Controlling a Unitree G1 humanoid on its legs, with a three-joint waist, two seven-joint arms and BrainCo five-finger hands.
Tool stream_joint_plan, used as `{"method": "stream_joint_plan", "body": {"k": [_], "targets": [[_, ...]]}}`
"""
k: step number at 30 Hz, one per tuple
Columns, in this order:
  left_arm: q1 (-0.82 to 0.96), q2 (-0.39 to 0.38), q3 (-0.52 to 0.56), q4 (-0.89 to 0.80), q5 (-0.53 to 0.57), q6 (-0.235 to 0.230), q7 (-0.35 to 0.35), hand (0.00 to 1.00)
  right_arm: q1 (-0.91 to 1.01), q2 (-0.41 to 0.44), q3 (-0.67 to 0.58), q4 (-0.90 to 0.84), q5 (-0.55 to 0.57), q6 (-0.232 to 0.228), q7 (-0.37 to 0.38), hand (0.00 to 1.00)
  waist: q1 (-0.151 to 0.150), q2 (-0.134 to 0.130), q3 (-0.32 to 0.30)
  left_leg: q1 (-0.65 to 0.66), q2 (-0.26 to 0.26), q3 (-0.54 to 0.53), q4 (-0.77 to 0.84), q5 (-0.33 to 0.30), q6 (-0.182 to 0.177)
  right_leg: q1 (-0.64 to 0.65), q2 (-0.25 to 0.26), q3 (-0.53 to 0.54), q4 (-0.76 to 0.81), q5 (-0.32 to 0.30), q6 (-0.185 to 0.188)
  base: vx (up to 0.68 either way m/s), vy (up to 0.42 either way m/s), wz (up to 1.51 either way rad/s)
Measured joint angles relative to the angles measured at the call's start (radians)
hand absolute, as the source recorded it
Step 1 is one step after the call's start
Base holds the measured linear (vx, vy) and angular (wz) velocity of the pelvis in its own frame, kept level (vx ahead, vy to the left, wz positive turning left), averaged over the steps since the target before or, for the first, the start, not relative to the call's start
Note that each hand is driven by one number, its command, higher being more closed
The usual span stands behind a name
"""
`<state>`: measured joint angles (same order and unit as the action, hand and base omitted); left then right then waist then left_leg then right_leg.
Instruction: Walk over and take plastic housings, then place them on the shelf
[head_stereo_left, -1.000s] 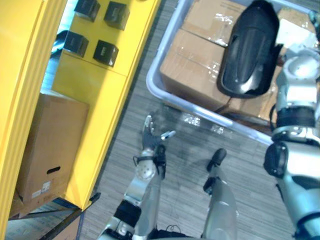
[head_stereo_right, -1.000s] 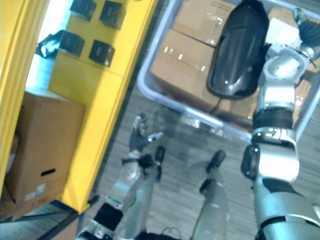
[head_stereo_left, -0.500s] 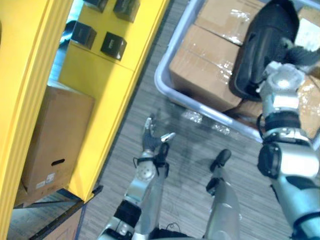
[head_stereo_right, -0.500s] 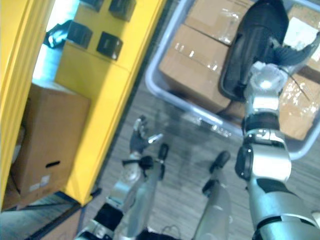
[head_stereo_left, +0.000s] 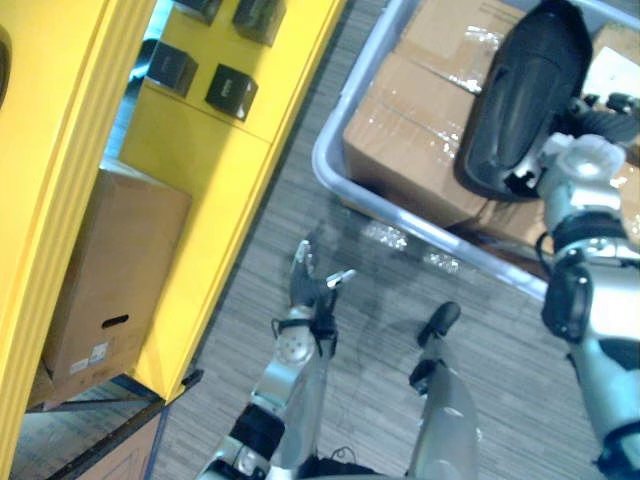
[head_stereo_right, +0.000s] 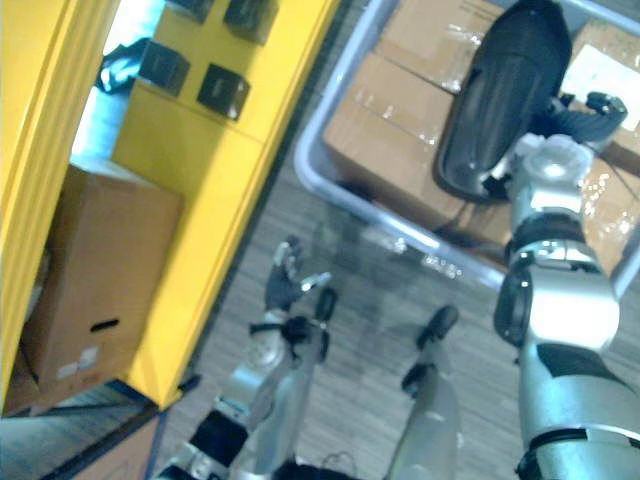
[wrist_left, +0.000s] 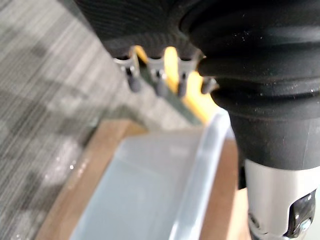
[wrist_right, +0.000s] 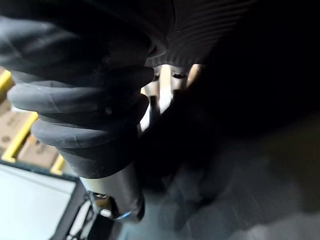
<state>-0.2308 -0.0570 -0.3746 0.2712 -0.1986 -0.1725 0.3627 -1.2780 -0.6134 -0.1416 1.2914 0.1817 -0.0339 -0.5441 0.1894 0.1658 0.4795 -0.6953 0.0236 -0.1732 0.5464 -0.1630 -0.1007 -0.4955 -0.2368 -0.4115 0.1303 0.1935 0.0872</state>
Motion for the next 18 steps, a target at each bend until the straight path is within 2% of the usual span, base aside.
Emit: {"method": "stream_joint_plan", "body": {"k": [3, 6, 11, 18], "targets": [[0.014, 0.001, -0.002, -0.022, -0.001, 0.001, -0.035, 0.00, -0.004, -0.040, 0.021, 0.048, -0.034, 0.017, 0.056, 1.00, 0.000, 0.002, -0.002, 0.016, -0.001, -0.005, -0.019, 0.008, -0.003, 0.012, 0.001, -0.004, -0.003, -0.001, -0.001, 0.00, 0.031, 0.07], [0.033, 0.002, -0.004, -0.044, -0.001, 0.001, -0.065, 0.00, -0.009, -0.071, 0.047, 0.086, -0.103, 0.043, 0.091, 1.00, 0.001, 0.028, -0.020, 0.024, -0.001, -0.016, -0.035, 0.019, -0.007, 0.025, 0.002, -0.022, -0.012, -0.002, -0.003, 0.00, 0.018, 0.11], [0.054, 0.010, -0.018, -0.064, -0.005, 0.001, -0.096, 0.00, -0.009, -0.076, 0.066, 0.116, -0.215, 0.076, 0.131, 1.00, 0.008, 0.054, -0.042, 0.057, 0.002, -0.031, -0.091, 0.046, -0.019, 0.045, 0.005, -0.037, -0.021, -0.005, -0.007, -0.01, -0.003, 0.09], [0.059, 0.012, -0.028, -0.078, -0.030, 0.000, -0.109, 0.00, 0.002, -0.063, 0.070, 0.135, -0.316, 0.108, 0.133, 1.00, 0.014, 0.054, -0.042, 0.102, 0.003, -0.042, -0.146, 0.072, -0.026, 0.081, 0.006, -0.055, -0.034, -0.009, -0.013, -0.03, 0.002, 0.08]]}}
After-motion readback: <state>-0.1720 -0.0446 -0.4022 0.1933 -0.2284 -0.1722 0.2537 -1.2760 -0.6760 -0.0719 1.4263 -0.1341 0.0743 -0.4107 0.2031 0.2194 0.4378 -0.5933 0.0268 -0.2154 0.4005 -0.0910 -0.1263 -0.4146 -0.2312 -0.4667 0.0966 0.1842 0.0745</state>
